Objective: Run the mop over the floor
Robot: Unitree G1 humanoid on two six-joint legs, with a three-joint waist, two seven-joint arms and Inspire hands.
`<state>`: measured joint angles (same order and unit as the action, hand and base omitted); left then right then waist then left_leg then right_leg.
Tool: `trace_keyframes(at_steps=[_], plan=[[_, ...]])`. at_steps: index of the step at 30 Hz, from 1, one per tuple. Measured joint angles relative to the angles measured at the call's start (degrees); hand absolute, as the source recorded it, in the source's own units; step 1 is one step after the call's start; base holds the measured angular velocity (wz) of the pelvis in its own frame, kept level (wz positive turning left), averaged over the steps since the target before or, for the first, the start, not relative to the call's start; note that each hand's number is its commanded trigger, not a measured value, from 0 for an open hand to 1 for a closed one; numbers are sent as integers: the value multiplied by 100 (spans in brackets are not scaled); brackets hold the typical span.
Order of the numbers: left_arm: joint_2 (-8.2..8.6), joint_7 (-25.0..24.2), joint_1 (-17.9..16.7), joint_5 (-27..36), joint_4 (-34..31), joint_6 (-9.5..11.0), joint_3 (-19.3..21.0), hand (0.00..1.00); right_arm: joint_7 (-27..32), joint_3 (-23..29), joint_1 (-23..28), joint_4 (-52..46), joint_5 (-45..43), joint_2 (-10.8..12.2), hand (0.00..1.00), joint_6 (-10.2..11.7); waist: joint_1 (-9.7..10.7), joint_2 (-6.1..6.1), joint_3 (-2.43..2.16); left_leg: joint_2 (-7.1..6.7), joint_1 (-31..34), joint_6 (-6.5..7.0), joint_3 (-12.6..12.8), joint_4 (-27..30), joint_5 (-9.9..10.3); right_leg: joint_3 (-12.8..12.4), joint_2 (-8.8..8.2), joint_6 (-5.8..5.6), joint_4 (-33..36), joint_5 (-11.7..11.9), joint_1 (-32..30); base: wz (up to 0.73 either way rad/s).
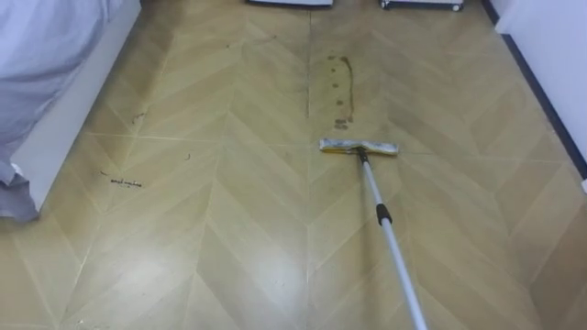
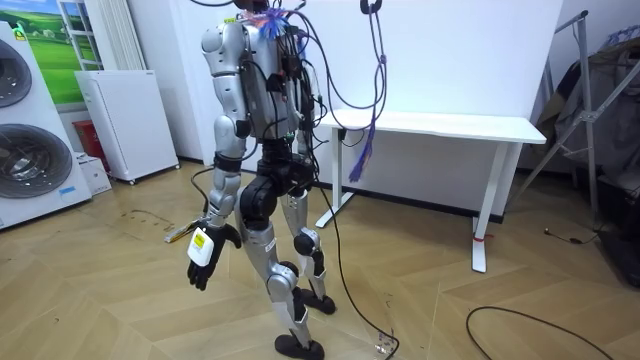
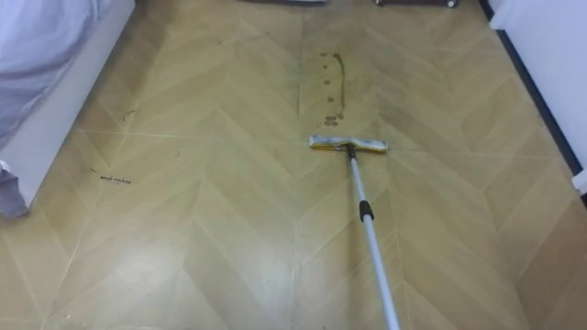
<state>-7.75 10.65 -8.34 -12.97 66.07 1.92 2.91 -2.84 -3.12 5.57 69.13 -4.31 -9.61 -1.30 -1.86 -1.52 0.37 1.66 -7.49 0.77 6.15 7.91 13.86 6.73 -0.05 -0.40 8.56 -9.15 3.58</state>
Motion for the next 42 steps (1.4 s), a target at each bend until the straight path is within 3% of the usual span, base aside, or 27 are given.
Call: trace_keyframes(at_steps=[6, 12, 19, 25, 37, 42], plan=[[-3, -2, 3, -4, 1, -82, 35, 0, -52, -26, -10, -2, 188, 4, 100, 0, -10, -45, -45, -7, 220, 0, -20, 87, 0, 28, -15, 2, 19, 1, -165, 2], [-1, -3, 134, -6, 33, -80, 26, 0, -23, -73, -53, 20, 473, 6, 100, 59, -6, -56, -53, -8, 598, 0, -29, 217, -1, 210, -55, 12, 76, 7, -439, 13], [2, -27, 409, 471, 147, -76, 20, 0, 129, -239, -258, 264, 858, 52, 100, 194, -3, -83, -9, -8, 1188, 2, -76, 427, -3, 359, -90, 37, 152, 35, -901, 10], [35, -44, 701, 664, 312, -57, 4, 0, 357, -242, -417, 482, 1254, 47, 100, 298, 2, 30, 40, -32, 1848, 3, -334, 747, -4, 674, -152, 51, 236, 46, -1357, 25], [7, -3, 885, 1013, 476, -10, -343, 0, 476, -497, -679, 653, 1817, 18, 100, 386, -7, 60, 42, -69, 2676, 3, -503, 782, -141, 741, -215, 67, 544, 51, -2258, 4], [9, 19, 899, 1031, 460, 19, -367, 0, 550, -585, -739, 651, 1992, -9, 100, 392, 1, 46, 64, -110, 3013, 9, -518, 810, -196, 745, -283, 101, 784, 6, -2679, 4]])
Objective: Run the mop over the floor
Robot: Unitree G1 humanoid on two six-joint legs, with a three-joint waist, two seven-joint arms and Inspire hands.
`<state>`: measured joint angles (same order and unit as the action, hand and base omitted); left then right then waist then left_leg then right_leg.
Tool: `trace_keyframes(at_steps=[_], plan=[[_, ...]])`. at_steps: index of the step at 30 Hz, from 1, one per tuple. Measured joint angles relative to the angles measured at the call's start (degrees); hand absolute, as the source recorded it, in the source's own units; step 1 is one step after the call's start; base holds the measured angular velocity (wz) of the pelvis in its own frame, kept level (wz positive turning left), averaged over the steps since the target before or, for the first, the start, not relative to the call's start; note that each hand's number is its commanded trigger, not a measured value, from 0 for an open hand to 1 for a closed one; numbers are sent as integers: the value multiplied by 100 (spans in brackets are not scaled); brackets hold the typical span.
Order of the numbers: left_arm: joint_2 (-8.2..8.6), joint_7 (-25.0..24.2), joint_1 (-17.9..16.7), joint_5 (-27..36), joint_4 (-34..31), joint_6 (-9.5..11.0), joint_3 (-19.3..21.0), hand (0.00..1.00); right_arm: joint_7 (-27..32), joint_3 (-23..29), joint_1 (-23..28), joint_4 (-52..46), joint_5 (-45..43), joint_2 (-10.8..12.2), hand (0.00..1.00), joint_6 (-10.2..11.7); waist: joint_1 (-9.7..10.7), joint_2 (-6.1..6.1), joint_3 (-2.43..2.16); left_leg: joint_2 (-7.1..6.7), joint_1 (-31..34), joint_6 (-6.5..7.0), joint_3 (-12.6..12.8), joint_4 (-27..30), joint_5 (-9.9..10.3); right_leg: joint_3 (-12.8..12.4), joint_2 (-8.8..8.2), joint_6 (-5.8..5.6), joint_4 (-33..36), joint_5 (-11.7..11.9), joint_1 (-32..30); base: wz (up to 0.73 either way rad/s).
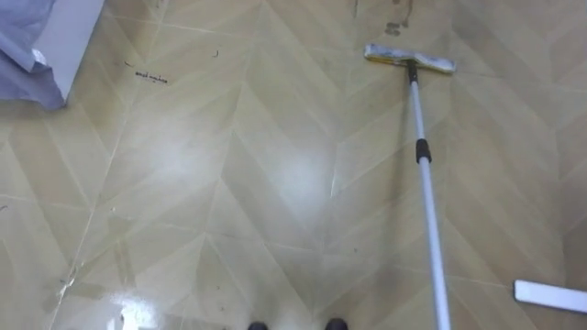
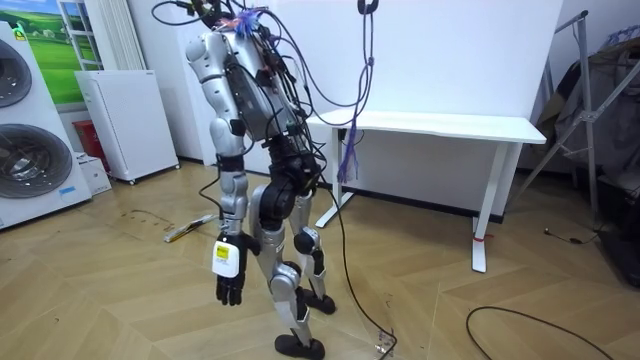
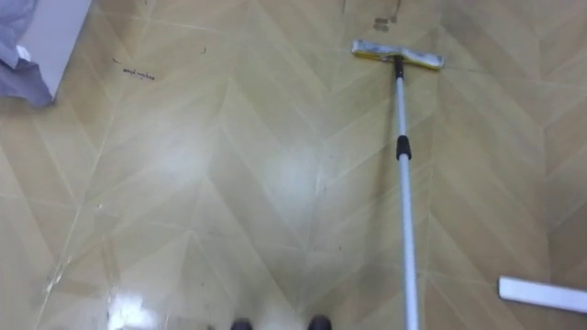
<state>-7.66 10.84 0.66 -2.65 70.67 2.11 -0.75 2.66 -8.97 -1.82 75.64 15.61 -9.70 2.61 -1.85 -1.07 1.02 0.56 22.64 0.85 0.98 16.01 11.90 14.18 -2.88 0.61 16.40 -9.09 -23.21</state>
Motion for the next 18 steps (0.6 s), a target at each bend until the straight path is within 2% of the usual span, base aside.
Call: trace_keyframes(at_steps=[8, 11, 13, 14, 15, 16, 17, 18], plan=[[-3, 109, -3, 124, -1, -80, -138, 0, 67, -123, -9, -11, 375, -1, 100, -17, -2, -21, 38, -23, 335, -1, -15, 281, 1, 32, -38, 11, 76, -23, -195, 6], [7, 138, -2, 116, 20, -137, -186, 0, 89, -287, -17, -6, 587, -59, 100, -40, -23, 36, 79, -49, 514, -9, -148, 617, 10, 46, -95, 32, 336, -125, -275, 22], [-62, 119, 2, 81, 33, -230, -201, 0, -51, -302, -83, 75, 688, -159, 100, -218, -96, 88, 92, -135, 943, -140, -485, 1388, 96, 62, -137, 174, 990, -340, -582, 34], [-159, 103, -2, 89, 42, -339, -260, 0, -126, -228, -276, 281, 678, -171, 100, -358, -257, 83, 89, -125, 1269, -218, -611, 2082, 152, 111, -128, 278, 1344, -467, -721, 13], [-216, 100, -14, 89, 48, -416, -327, 0, -168, -210, -338, 447, 681, -177, 100, -414, -336, 81, 87, -116, 1470, -224, -636, 2515, 147, 127, -113, 307, 1470, -556, -751, -10], [-318, 98, -59, 107, 65, -557, -445, 0, -284, -101, -592, 692, 674, -225, 100, -532, -515, 51, 71, -72, 1851, -284, -635, 3407, 99, 120, -87, 313, 1801, -861, -821, -24], [-363, 96, -71, 158, 96, -595, -502, 0, -363, -53, -715, 737, 648, -286, 100, -630, -643, 24, 66, -25, 2091, -319, -609, 3884, 13, 26, -62, 277, 2031, -1028, -922, -60], [-431, 96, -94, 342, 183, -617, -519, 0, -540, -4, -1041, 812, 641, -427, 100, -772, -846, -50, 65, 39, 2568, -407, -594, 4799, -361, -126, -52, 394, 2603, -1298, -1201, -75]])
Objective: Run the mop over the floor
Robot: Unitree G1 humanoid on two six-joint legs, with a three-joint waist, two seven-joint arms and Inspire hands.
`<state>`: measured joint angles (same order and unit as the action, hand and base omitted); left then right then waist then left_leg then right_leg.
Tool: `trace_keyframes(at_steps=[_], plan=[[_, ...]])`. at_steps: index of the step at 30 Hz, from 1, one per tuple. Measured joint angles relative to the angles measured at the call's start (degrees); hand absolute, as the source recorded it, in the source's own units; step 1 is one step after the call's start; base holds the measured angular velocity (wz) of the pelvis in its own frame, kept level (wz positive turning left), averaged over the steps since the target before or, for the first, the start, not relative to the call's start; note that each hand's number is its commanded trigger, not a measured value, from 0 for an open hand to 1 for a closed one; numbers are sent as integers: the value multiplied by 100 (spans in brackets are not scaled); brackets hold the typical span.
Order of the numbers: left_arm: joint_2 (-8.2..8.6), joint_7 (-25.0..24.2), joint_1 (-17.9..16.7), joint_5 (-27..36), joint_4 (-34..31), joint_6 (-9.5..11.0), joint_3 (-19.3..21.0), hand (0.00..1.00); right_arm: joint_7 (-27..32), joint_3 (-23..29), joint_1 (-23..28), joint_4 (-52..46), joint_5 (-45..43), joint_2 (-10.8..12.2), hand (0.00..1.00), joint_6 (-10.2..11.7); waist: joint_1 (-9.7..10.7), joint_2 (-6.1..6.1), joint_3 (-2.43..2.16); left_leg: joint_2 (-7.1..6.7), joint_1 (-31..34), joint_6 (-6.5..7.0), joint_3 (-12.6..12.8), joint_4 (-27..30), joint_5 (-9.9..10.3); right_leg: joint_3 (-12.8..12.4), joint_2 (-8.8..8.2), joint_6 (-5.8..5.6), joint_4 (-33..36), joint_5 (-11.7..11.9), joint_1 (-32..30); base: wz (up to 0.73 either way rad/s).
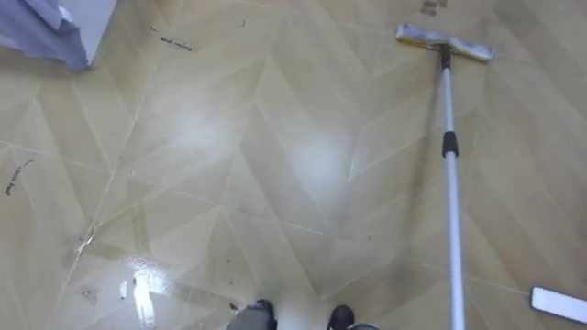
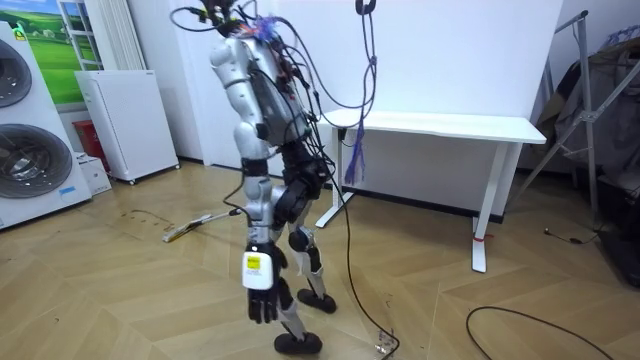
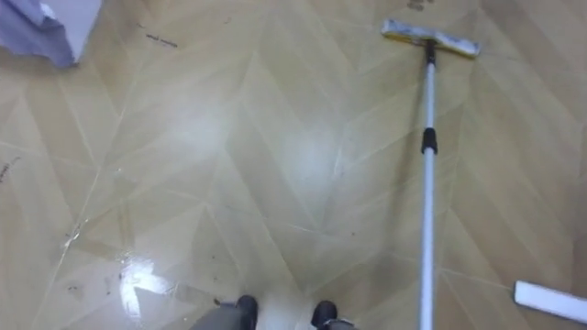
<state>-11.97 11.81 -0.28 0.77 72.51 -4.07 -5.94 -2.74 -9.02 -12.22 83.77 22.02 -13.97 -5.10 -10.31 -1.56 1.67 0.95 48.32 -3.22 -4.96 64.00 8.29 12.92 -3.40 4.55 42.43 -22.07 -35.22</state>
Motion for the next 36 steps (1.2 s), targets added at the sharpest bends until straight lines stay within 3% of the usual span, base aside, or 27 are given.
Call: trace_keyframes(at_steps=[1, 3, 4, 5, 6, 8, 9, 10, 11, 12, 13, 14, 15, 16, 17, 19, 20, 23, 26, 27, 28, 30, 32, 33, 34, 35, 36], plan=[[-53, -8, -4, 161, 75, -31, -87, 0, -178, -37, -397, 77, -3, -143, 100, -39, -104, -100, 9, 8, 435, -107, -6, 740, -685, -134, 6, 114, 486, -232, -201, -69], [-114, -115, -37, 402, 166, -17, -285, 0, -437, -103, -928, 88, 9, -390, 100, -113, -173, -260, 66, -39, 1129, -164, 9, 1960, -1522, -246, -24, 250, 1071, -526, -291, -27], [-153, -259, -45, 488, 202, -9, -431, 0, -612, -117, -1203, 70, 46, -556, 100, -132, -218, -311, 99, -49, 1614, -41, 114, 2992, -1214, -288, -32, 290, 1413, -726, -289, -16], [-205, -390, -56, 456, 160, -14, -431, 0, -776, -222, -1402, 72, 98, -664, 100, -207, -307, -395, 115, -34, 1904, 103, 311, 3343, -850, -356, -60, 301, 1590, -852, -285, 0], [-242, -510, -86, 351, 79, -43, -427, 0, -893, -385, -1501, 125, 200, -752, 100, -384, -320, -459, 114, -19, 2006, 139, 498, 3026, -493, -369, -68, 231, 1635, -943, -277, 8], [-268, -632, -118, 247, 33, -76, -426, 0, -951, -531, -1457, 96, 247, -843, 100, -445, -315, -503, 92, -24, 1928, 140, 664, 2336, -289, -368, -66, 170, 1641, -1002, -261, 21], [-262, -718, -132, 130, -35, -117, -370, 0, -1009, -653, -1378, 85, 269, -915, 100, -432, -314, -490, 88, -25, 1683, 141, 765, 1397, -182, -330, -63, 133, 1651, -1070, -227, 25], [-239, -812, -151, 7, -112, -215, -335, 0, -1070, -777, -1200, 83, 269, -967, 100, -436, -266, -368, 70, -54, 1305, 170, 753, 388, -128, -202, -66, 95, 1630, -1181, -130, 25], [-227, -860, -154, -27, -107, -268, -335, 0, -1094, -777, -1103, 86, 276, -980, 100, -442, -253, -290, 67, -42, 1120, 195, 765, -100, -111, -135, -67, 85, 1629, -1245, -72, 24], [-224, -953, -143, -31, -76, -356, -339, 0, -1133, -775, -807, 92, 289, -987, 100, -437, -220, -140, 12, -28, 811, 272, 782, -819, -61, -63, -65, 98, 1639, -1350, 13, 35], [-227, -1034, -82, -25, -22, -412, -340, 0, -1153, -772, -454, 129, 328, -972, 100, -430, -119, -25, -14, -96, 627, 637, 896, -1103, 417, 29, -185, 1, 1617, -1433, 132, 43], [-222, -1051, -29, -19, 14, -445, -342, 0, -1173, -769, -322, 170, 328, -959, 100, -431, -55, -3, -25, -160, 601, 776, 971, -1119, 499, 63, -301, -33, 1622, -1468, 180, 65], [-168, -1069, 81, 30, 67, -485, -344, 0, -1179, -770, -87, 304, 325, -962, 100, -428, 115, 100, -71, -356, 542, 1002, 1047, -1120, 711, -6, -469, -141, 1887, -1446, 155, 82], [-57, -1046, 215, 39, 75, -534, -316, 0, -1146, -772, 126, 481, 324, -1002, 100, -431, 333, 305, -77, -621, 480, 1118, 1007, -993, 873, -349, -564, -291, 2758, -948, -160, 109], [38, -973, 349, 20, 61, -538, -299, 0, -1035, -760, 470, 483, 383, -939, 100, -430, 513, 517, -135, -787, 394, 1209, 952, -860, 1054, -741, -546, -420, 3559, -148, -569, 88], [57, -809, 536, 52, 46, -414, -262, 0, -880, -758, 669, 451, 499, -726, 100, -431, 630, 632, -175, -872, 234, 1307, 947, -844, 1263, -1220, -364, -568, 4176, 422, -1067, 28], [56, -742, 601, 105, 43, -389, -236, 0, -827, -758, 667, 425, 517, -636, 100, -431, 702, 674, -156, -871, 178, 1318, 945, -855, 1317, -1303, -312, -585, 4269, 458, -1218, -5], [118, -465, 714, 207, -60, -269, -192, 0, -529, -714, 672, 265, 522, -329, 100, -429, 934, 812, -99, -917, -48, 1275, 740, -999, 1494, -1455, -222, -629, 3915, 371, -1802, -19], [216, -344, 498, 115, -37, -270, -183, 0, -248, -685, 669, 201, 462, -199, 100, -436, 793, 762, -62, -954, -454, 1109, 267, -1436, 1561, -1384, -224, -665, 1345, 235, -1727, -66], [215, -335, 410, 107, -37, -284, -156, 0, -225, -689, 670, 201, 422, -196, 100, -437, 788, 742, -50, -955, -517, 1060, 179, -1450, 1588, -1337, -188, -623, 882, 299, -1647, -49], [214, -322, 229, 90, -36, -322, -90, 0, -181, -684, 681, 199, 293, -191, 100, -438, 816, 698, -44, -954, -616, 940, 57, -1419, 1666, -1213, -186, -636, 538, 598, -1489, -18], [211, -333, 100, 82, -20, -436, -76, 0, -121, -607, 670, 194, 185, -193, 100, -497, 787, 655, -32, -844, -724, 867, 39, -1335, 1702, -812, -242, -458, 581, 494, -1287, -3], [190, -357, 60, 213, 2, -490, -58, 0, -114, -554, 520, 188, 188, -237, 100, -603, 564, 565, -35, -640, -774, 716, 177, -1061, 1780, -544, -234, -258, 686, 334, -1140, -15], [145, -359, 49, 331, -18, -518, -102, 0, -148, -540, 337, 221, 198, -294, 100, -694, 446, 469, -37, -555, -649, 581, 267, -552, 1703, -478, -182, -218, 788, 99, -1067, -21], [53, -352, 25, 472, -104, -546, -150, 0, -199, -513, 57, 253, 193, -365, 100, -793, 318, 318, -35, -455, -337, 261, 350, 236, 1346, -524, -147, -123, 1039, -159, -1068, -23], [-87, -341, 2, 608, -179, -531, -282, 0, -277, -521, -283, 267, 186, -434, 100, -882, 214, 107, -27, -379, 79, 117, 451, 1018, 625, -580, -137, -38, 1282, -337, -1073, -22], [-159, -333, -3, 662, -206, -513, -380, 0, -338, -530, -463, 258, 196, -488, 100, -886, 182, -22, -26, -362, 294, 132, 507, 1346, 125, -633, -126, -15, 1373, -403, -1071, -19]])
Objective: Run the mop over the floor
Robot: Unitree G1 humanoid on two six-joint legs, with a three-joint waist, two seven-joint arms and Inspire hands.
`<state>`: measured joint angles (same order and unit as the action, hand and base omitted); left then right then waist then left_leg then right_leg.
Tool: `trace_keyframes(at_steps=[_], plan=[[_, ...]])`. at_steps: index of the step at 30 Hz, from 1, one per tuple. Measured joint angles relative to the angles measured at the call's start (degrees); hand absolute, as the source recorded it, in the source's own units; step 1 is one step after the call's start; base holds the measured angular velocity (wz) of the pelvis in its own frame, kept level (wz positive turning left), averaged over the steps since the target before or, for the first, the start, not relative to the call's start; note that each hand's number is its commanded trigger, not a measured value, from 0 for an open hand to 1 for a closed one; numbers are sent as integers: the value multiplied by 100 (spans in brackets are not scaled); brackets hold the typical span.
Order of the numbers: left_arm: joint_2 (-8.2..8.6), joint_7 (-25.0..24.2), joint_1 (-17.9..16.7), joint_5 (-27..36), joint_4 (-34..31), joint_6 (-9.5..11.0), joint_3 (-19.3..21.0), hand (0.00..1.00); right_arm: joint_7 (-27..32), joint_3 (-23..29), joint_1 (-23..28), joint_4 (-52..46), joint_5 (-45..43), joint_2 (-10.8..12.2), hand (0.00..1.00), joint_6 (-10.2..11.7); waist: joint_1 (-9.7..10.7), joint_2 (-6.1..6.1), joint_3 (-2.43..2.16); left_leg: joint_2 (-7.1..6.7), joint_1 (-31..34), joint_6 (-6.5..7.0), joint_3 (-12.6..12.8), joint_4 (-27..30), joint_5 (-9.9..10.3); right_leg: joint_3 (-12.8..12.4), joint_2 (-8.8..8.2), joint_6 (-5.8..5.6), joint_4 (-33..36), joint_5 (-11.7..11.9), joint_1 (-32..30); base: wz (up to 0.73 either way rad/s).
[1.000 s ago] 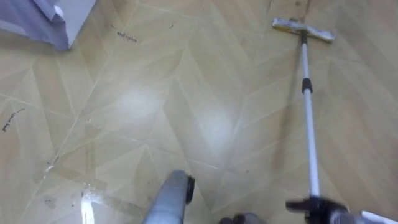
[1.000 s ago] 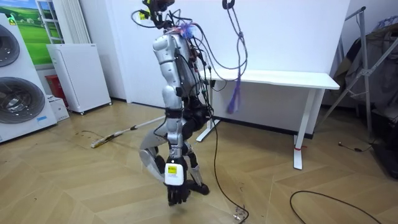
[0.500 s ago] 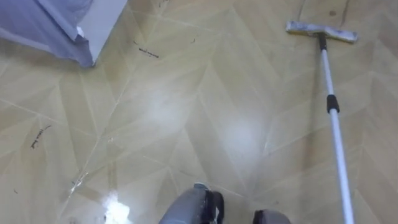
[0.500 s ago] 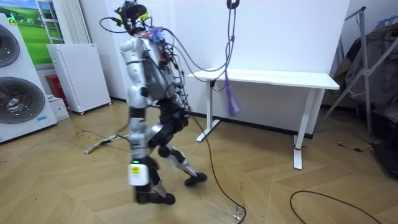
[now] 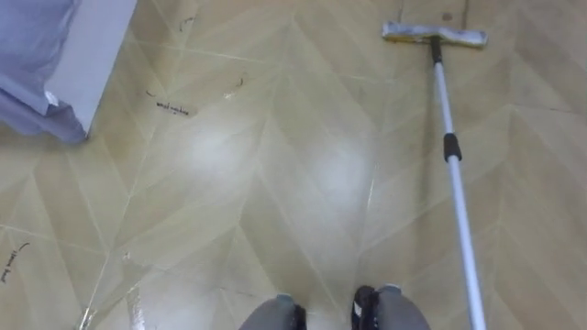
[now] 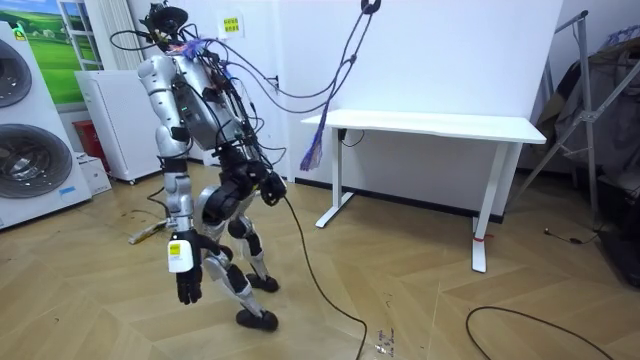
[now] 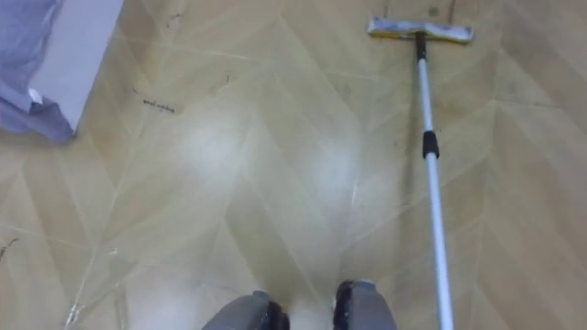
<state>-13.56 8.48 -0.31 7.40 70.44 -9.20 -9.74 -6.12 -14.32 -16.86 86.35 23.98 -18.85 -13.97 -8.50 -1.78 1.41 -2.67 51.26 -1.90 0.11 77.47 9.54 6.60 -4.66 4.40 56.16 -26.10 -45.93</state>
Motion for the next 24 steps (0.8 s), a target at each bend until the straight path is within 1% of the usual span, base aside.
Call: trace_keyframes(at_steps=[1, 2, 3, 4, 5, 6, 7, 8, 9, 10, 11, 12, 13, 14, 15, 16, 17, 18, 19, 20, 21, 22, 23, 24], plan=[[-66, -1, -17, 2, -34, 20, -75, 0, -69, -13, -197, -15, 30, -55, 100, 2, -35, -143, 22, -9, 204, -61, 29, 258, -547, -61, -3, 34, 78, -56, 6, -20], [-131, -7, -42, -8, -102, 63, -167, 0, -182, -47, -534, -95, 61, -238, 100, 29, -133, -255, 19, 6, 627, -159, 28, 740, -1109, -82, 25, 95, 129, -123, 55, -24], [-150, -39, -64, -48, -204, 57, -176, 0, -282, -131, -765, -195, 67, -421, 100, 76, -204, -333, 71, 70, 1000, 40, 19, 1031, -882, -83, 78, 76, 148, -178, 150, -17], [-147, -85, -93, -86, -284, 46, -180, 0, -344, -196, -963, -267, 105, -544, 100, 115, -281, -376, 112, 161, 1183, 102, 84, 799, -538, -84, 90, 48, 136, -268, 290, -5], [-140, -141, -127, -97, -323, 45, -179, 0, -355, -193, -1006, -296, 138, -581, 100, 133, -289, -378, 114, 204, 1192, 95, 105, 488, -396, -78, 94, 29, 103, -309, 364, 15], [-122, -281, -205, -199, -360, 47, -177, 0, -375, -189, -987, -403, 265, -619, 100, 148, -285, -317, 127, 209, 1008, 99, 80, -578, -166, -55, 100, -53, -40, -374, 587, 19], [-112, -409, -232, -282, -387, 39, -166, 0, -408, -167, -906, -402, 362, -610, 100, 144, -288, -220, 118, 254, 626, 107, 64, -1862, -144, -14, 102, -122, -238, -432, 849, 17], [-113, -458, -281, -308, -384, 37, -153, 0, -425, -155, -818, -402, 452, -596, 100, 148, -287, -156, 104, 274, 425, 104, 68, -2461, -147, -4, 100, -167, -333, -476, 985, 13], [-119, -548, -315, -305, -339, -27, -156, 0, -487, -168, -525, -402, 621, -579, 100, 192, -251, -38, 67, 257, 133, 413, 156, -3048, 157, 22, 24, -276, -464, -590, 1225, 35], [-91, -595, -254, -300, -255, -59, -140, 0, -519, -167, -143, -373, 756, -586, 100, 236, -192, 63, 20, 80, 18, 634, 231, -3021, 332, -154, -71, -395, -424, -681, 1361, 50], [-58, -621, -209, -298, -200, -59, -112, 0, -524, -167, 39, -322, 784, -599, 100, 245, -164, 137, 5, 14, -19, 719, 273, -2967, 434, -240, -109, -429, -284, -658, 1364, 57], [-12, -640, -111, -306, -185, -61, -60, 0, -529, -178, 349, -133, 797, -580, 100, 249, -130, 224, -9, -108, -161, 908, 453, -2890, 595, -440, -251, -632, 210, -479, 1213, 24], [50, -613, -69, -302, -189, -38, 38, 0, -496, -189, 640, -9, 745, -559, 100, 251, -111, 308, -61, -181, -311, 1029, 616, -2835, 789, -644, -314, -750, 723, -147, 1053, 8], [87, -594, -47, -300, -192, -29, 55, 0, -453, -198, 765, 29, 726, -549, 100, 254, -72, 397, -108, -222, -368, 1066, 618, -2807, 874, -683, -315, -765, 867, 31, 1019, -14], [152, -533, 18, -298, -198, -7, 60, 0, -340, -201, 982, 48, 686, -500, 100, 275, 25, 565, -153, -243, -506, 1130, 607, -2792, 1008, -790, -275, -790, 1064, 381, 977, -18], [167, -473, 122, -309, -207, 10, 80, 0, -226, -202, 1160, 48, 666, -363, 100, 349, 134, 607, -150, -342, -644, 1156, 521, -2850, 1087, -994, -186, -789, 1259, 519, 875, -33], [208, -396, 203, -320, -243, 68, 154, 0, -107, -208, 1249, 40, 558, -226, 100, 395, 206, 683, -119, -426, -726, 1152, 354, -2875, 1147, -1080, -87, -744, 1314, 473, 670, -33], [234, -366, 222, -311, -277, 90, 187, 0, -33, -232, 1256, 39, 524, -165, 100, 400, 233, 717, -98, -464, -758, 1142, 251, -2893, 1160, -1089, -15, -742, 1324, 431, 544, -47], [300, -309, 222, -305, -354, 123, 172, 0, 74, -249, 1267, 27, 486, -65, 100, 402, 361, 779, -73, -553, -866, 1128, 83, -3004, 1168, -1041, 53, -751, 1234, 350, 276, -47], [390, -266, 219, -305, -355, 130, 160, 0, 153, -247, 1311, -36, 423, -12, 100, 401, 452, 865, -48, -614, -1007, 1126, -70, -3111, 1168, -948, 76, -749, 972, 345, 108, -51], [413, -265, 195, -305, -354, 130, 159, 0, 187, -246, 1325, -50, 359, 28, 100, 401, 474, 864, -44, -618, -1077, 1125, -73, -3185, 1169, -948, 78, -745, 773, 348, 47, -50], [421, -259, 141, -307, -342, 126, 151, 0, 248, -243, 1338, -91, 232, 106, 100, 388, 519, 871, -42, -627, -1181, 1097, -111, -3263, 1185, -949, 71, -731, 251, 369, -21, -43], [417, -243, 119, -306, -338, 119, 152, 0, 274, -240, 1364, -144, 212, 138, 100, 382, 517, 875, -45, -628, -1215, 1080, -142, -3283, 1197, -946, 74, -711, -60, 410, -26, -46], [394, -229, 53, -305, -342, 112, 161, 0, 307, -221, 1344, -183, 162, 197, 100, 371, 515, 873, -50, -631, -1249, 1031, -223, -3304, 1243, -876, 73, -663, -701, 610, 6, -26]])
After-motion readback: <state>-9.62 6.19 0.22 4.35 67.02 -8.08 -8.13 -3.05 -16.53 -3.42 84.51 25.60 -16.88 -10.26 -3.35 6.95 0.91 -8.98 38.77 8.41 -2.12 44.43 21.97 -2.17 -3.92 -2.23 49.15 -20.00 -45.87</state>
